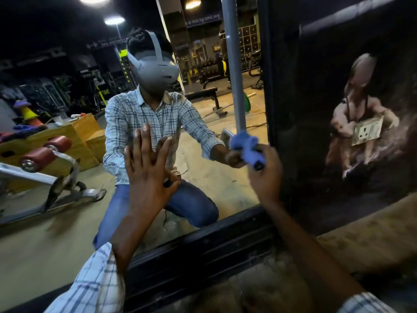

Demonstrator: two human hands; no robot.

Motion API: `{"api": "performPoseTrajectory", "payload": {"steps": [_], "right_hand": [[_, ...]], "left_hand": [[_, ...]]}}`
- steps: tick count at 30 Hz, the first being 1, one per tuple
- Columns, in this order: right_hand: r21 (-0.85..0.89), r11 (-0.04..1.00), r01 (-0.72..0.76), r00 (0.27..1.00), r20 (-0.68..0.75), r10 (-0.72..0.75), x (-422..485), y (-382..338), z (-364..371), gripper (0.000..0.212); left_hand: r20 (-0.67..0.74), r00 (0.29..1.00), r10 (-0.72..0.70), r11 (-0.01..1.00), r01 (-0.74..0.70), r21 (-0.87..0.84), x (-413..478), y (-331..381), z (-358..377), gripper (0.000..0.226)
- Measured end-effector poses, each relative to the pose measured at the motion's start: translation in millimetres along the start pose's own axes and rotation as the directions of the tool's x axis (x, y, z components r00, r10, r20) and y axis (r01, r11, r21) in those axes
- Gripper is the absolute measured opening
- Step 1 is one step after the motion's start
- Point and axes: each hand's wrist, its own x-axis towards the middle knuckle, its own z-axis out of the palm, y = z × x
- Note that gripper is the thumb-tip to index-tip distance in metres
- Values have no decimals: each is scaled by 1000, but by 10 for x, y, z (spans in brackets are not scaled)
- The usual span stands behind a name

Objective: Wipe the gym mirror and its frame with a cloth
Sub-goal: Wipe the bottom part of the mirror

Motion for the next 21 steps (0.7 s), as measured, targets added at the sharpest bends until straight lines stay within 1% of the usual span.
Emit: {"api": "performPoseTrajectory", "payload": {"steps": [1,2,4,6,7,8,10,12,14,15,16,17,19,21], "right_hand": [[60,994,-94,988,-120,100,66,108,-67,36],[121,981,-150,966,-191,172,104,163,-105,28],[202,952,-229,933,-234,274,80,95,-30,25],[265,932,-245,926,-222,307,-47,-145,193,34],[304,929,-212,942,-189,277,-146,-310,325,38],[335,928,-165,968,-125,218,-269,-491,462,40],[310,950,-45,999,38,35,-516,-811,696,37],[278,959,55,977,185,-110,-654,-960,790,36],[251,955,160,923,305,-235,-647,-914,779,39],[219,953,211,896,346,-278,-617,-848,749,41],[184,955,232,883,373,-286,-589,-785,708,43],[154,963,223,889,372,-266,-566,-734,659,45],[125,985,116,937,316,-151,-596,-677,601,47],[159,987,-38,974,226,1,-671,-666,567,35]], "left_hand": [[2,1000,-7,1000,8,-2,2,15,-1,115],[-1,1000,-14,1000,14,-8,3,33,-4,113],[-22,1000,-15,1000,15,-16,15,44,-6,110],[-30,999,-12,1000,12,-3,12,39,-4,110],[-24,1000,-12,1000,12,3,4,33,5,110],[-18,1000,-13,1000,13,4,1,29,14,110],[-8,1000,-10,1000,10,8,-2,7,13,107],[-7,1000,10,1000,-10,12,-16,-23,5,96],[-21,999,27,999,-26,29,-23,-44,7,85],[-26,999,32,999,-31,38,-23,-53,10,85],[-27,999,34,999,-33,37,-21,-58,13,88],[-18,999,29,999,-28,28,-16,-52,12,95],[29,1000,7,1000,-8,2,-26,-16,-19,109],[41,999,0,1000,1,-29,-33,4,-57,115]]}}
